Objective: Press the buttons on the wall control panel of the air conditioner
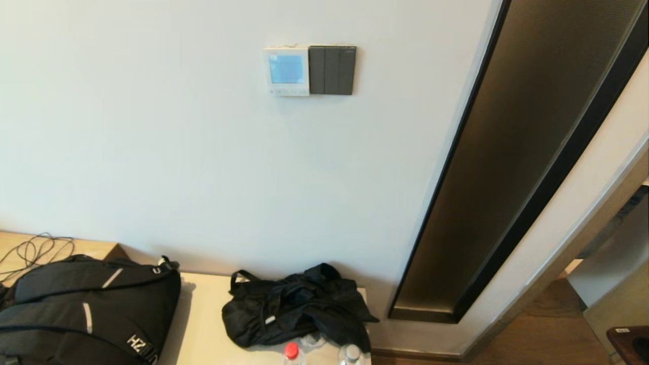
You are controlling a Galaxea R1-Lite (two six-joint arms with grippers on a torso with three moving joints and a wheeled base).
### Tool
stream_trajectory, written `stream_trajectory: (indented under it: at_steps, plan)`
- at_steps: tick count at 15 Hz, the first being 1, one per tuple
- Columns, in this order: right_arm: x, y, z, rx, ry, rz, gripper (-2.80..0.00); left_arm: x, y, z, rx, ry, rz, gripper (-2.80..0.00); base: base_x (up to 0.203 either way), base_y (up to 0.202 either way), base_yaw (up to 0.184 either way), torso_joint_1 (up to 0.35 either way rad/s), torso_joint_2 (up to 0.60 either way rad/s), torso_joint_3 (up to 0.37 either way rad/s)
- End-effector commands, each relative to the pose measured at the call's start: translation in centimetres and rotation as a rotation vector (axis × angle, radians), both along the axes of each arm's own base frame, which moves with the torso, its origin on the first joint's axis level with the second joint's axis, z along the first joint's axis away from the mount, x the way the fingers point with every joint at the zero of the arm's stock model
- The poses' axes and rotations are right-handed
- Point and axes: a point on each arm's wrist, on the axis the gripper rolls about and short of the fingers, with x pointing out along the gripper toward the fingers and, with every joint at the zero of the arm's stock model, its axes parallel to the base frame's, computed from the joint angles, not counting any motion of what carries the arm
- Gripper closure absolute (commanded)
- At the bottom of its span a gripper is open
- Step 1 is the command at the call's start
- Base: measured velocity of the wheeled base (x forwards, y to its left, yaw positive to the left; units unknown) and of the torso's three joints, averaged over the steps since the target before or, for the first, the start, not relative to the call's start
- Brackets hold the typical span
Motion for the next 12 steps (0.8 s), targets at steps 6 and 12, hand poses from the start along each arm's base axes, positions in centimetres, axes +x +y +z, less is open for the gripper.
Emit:
stream_trajectory:
  at_steps: [6, 12]
  plan:
    - [0.01, 0.0, 0.01, 0.0, 0.001, 0.0, 0.0, 0.0, 0.0, 0.04, -0.031, -0.008, 0.001, 0.0, 0.0, 0.0, 0.0, 0.0, 0.0, 0.0]
    - [0.01, 0.0, -0.01, 0.001, 0.002, 0.0, 0.0, 0.0, 0.0, 0.05, -0.033, -0.008, 0.001, 0.0, 0.0, 0.0, 0.0, 0.0, 0.0, 0.0]
